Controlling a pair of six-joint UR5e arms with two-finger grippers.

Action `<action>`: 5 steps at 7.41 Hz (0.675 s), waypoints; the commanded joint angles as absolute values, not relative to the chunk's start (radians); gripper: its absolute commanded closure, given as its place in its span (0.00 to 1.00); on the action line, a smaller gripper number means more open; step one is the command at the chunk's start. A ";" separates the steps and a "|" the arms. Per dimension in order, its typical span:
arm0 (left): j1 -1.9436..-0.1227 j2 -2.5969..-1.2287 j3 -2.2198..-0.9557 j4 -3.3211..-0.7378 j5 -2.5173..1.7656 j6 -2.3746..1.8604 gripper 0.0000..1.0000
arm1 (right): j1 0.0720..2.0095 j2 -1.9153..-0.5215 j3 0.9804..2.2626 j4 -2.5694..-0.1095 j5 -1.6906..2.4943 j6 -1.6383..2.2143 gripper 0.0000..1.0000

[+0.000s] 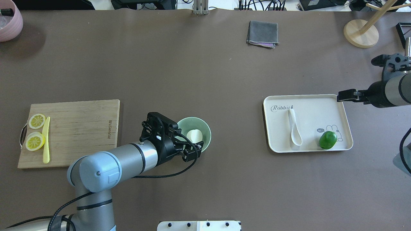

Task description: Put spoon and bun in bowl

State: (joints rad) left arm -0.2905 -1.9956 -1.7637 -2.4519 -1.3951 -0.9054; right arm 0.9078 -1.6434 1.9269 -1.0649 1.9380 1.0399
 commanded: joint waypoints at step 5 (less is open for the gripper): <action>-0.962 -1.693 -1.769 -2.448 -2.171 -0.569 0.03 | 0.614 -1.459 1.913 -1.230 1.668 1.298 0.02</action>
